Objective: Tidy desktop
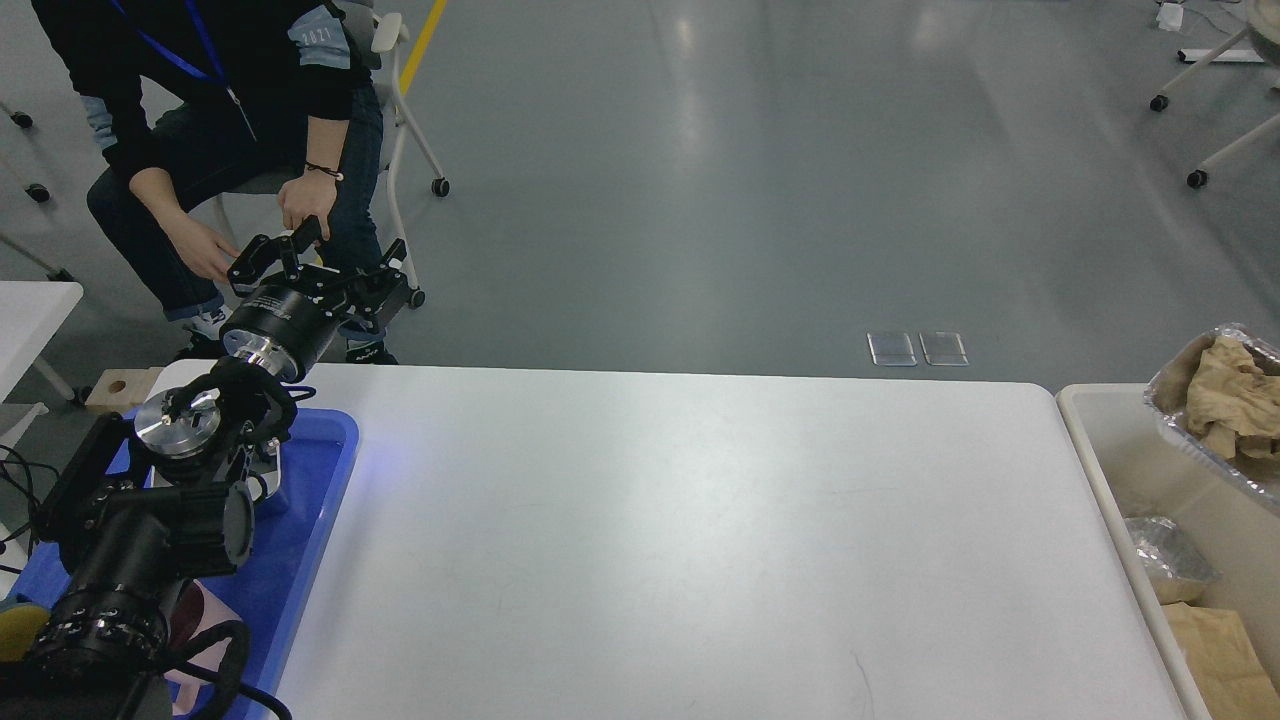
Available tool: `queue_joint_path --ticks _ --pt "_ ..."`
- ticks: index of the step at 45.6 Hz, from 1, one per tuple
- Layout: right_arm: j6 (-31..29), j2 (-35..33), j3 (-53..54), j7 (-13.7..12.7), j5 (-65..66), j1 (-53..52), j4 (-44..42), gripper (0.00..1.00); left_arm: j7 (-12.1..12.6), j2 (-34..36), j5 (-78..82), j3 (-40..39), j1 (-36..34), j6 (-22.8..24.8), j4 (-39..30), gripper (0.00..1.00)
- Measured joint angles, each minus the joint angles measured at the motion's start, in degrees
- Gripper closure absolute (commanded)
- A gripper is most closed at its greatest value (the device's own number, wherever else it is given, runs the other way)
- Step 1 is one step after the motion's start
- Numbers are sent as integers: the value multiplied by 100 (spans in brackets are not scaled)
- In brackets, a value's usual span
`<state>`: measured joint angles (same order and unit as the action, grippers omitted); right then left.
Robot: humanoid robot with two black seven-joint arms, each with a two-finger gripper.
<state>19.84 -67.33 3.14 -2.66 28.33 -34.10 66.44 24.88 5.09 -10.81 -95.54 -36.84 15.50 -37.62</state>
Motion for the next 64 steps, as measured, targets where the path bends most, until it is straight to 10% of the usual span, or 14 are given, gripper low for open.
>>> queue_joint_path --ticks 47,56,64 --pt "217 88 -22 125 -627 746 -578 99 -9 -9 165 15 20 -12 -8 3" --pt "343 318 -27 125 -628 807 -984 76 -9 -9 167 10 19 -12 -9 3" --pt "367 768 -18 127 -620 1028 -1615 35 -9 -9 170 16 19 -12 -9 3"
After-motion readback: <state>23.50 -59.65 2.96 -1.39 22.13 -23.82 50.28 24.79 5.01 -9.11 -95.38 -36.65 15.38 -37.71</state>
